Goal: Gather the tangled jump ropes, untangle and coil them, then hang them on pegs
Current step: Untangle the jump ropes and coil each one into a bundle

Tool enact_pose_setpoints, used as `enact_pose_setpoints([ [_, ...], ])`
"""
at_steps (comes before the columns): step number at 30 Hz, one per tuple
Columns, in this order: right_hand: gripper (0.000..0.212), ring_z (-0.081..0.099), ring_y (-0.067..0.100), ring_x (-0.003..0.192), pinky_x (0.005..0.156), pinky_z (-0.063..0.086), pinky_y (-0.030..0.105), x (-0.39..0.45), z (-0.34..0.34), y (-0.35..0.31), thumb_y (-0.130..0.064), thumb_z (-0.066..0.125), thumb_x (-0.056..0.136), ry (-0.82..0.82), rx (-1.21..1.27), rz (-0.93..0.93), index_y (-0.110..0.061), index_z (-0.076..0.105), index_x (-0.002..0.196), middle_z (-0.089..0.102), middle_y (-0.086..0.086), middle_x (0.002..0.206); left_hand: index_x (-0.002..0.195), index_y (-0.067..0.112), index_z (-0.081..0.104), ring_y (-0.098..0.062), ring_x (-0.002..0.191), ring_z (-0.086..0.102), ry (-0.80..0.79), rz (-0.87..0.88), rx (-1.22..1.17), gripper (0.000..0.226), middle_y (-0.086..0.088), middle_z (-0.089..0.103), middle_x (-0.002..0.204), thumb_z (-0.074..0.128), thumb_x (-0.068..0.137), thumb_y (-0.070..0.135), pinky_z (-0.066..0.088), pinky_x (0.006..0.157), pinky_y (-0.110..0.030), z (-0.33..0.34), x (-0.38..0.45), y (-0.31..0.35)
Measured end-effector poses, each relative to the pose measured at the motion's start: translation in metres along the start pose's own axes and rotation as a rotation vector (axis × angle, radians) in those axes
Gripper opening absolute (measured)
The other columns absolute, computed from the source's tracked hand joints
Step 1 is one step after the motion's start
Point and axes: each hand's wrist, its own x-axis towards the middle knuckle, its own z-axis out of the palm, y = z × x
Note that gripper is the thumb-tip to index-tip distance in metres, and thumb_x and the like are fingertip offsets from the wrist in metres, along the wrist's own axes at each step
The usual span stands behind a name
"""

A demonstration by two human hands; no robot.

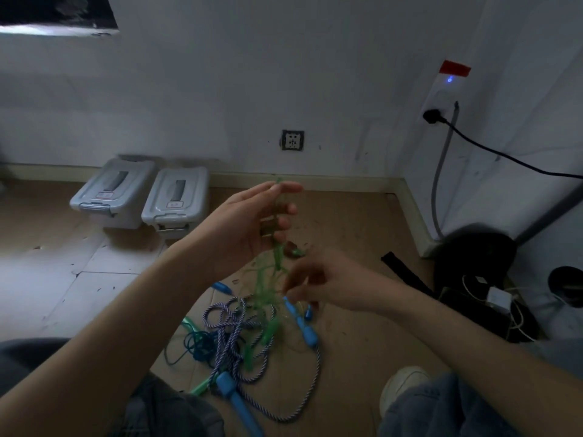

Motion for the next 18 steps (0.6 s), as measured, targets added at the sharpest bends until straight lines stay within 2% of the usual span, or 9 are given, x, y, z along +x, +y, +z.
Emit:
enact_pose_setpoints([
  [2,0.011,0.054,0.002,0.051,0.052,0.043,0.013,0.001,-0.001,0.001,-0.013,0.058,0.09,0.045,0.039,-0.02,-0.007,0.066,0.086,0.064,-0.003,0.066,0.101,0.012,0.063,-0.005,0.052,0.051,0.021,-0.017,-0.025,0.025,0.002,0.061,0.068,0.04,0.095,0.02,0.043,0.044,-0.014,-0.005,0.0,0.002],
  [4,0.017,0.049,-0.002,0.043,0.043,0.037,0.009,-0.003,-0.016,0.0,-0.016,0.053,0.092,0.175,0.166,0.007,-0.01,0.066,0.082,0.06,-0.008,0.053,0.097,0.013,0.065,-0.004,0.047,0.049,0.1,-0.049,0.066,0.025,0.003,0.061,0.066,0.041,0.096,0.019,0.038,0.038,-0.013,-0.011,0.0,0.003],
  [8,0.027,0.039,0.0,0.04,0.037,0.029,0.011,-0.014,-0.064,0.016,-0.02,0.044,0.098,0.842,0.511,0.128,-0.016,0.062,0.078,0.049,-0.011,0.048,0.095,0.012,0.064,-0.007,0.045,0.042,0.345,-0.109,0.703,0.024,0.0,0.053,0.067,0.041,0.096,0.016,0.032,0.034,-0.013,-0.03,0.003,-0.007],
  [9,0.028,0.038,0.0,0.039,0.037,0.029,0.012,-0.016,-0.071,0.02,-0.019,0.042,0.098,0.92,0.547,0.13,-0.015,0.06,0.077,0.047,-0.008,0.05,0.096,0.011,0.064,-0.008,0.046,0.04,0.37,-0.12,0.758,0.024,0.0,0.051,0.067,0.04,0.096,0.015,0.031,0.034,-0.013,-0.032,0.004,-0.01],
  [10,0.028,0.039,0.0,0.038,0.037,0.03,0.013,-0.016,-0.074,0.023,-0.02,0.042,0.099,0.914,0.504,0.142,-0.016,0.06,0.077,0.048,-0.006,0.052,0.097,0.01,0.064,-0.007,0.045,0.04,0.373,-0.128,0.746,0.025,0.0,0.051,0.069,0.04,0.097,0.016,0.031,0.034,-0.013,-0.032,0.005,-0.012],
  [11,0.027,0.042,0.0,0.038,0.038,0.033,0.014,-0.014,-0.073,0.025,-0.02,0.043,0.098,0.831,0.398,0.173,-0.017,0.061,0.077,0.052,-0.005,0.052,0.096,0.012,0.064,-0.005,0.044,0.042,0.356,-0.112,0.704,0.025,0.0,0.053,0.072,0.04,0.097,0.017,0.033,0.035,-0.014,-0.03,0.005,-0.012],
  [14,0.02,0.054,0.005,0.041,0.038,0.038,0.016,-0.011,-0.055,0.027,-0.019,0.047,0.096,0.251,-0.157,0.387,-0.02,0.064,0.084,0.066,-0.005,0.061,0.086,0.019,0.064,0.0,0.043,0.048,0.321,0.055,0.643,0.027,0.004,0.057,0.072,0.039,0.097,0.018,0.037,0.038,-0.014,-0.021,0.005,-0.006],
  [16,0.018,0.066,0.009,0.065,0.049,0.044,0.017,-0.011,-0.045,0.03,-0.024,0.051,0.094,-0.038,-0.491,0.527,-0.021,0.064,0.106,0.071,-0.001,0.092,0.083,0.024,0.065,0.002,0.043,0.047,0.315,0.175,0.653,0.028,0.01,0.057,0.064,0.041,0.096,0.018,0.036,0.039,-0.014,-0.017,0.005,0.0],
  [18,0.042,0.06,0.015,0.104,0.075,0.045,0.021,-0.012,-0.041,0.03,-0.03,0.06,0.088,-0.017,-0.655,0.479,-0.023,0.052,0.13,0.057,0.0,0.126,0.085,0.026,0.066,0.002,0.044,0.044,0.241,0.19,0.7,0.025,0.012,0.056,0.061,0.044,0.094,0.019,0.035,0.041,-0.014,-0.011,0.002,0.003],
])
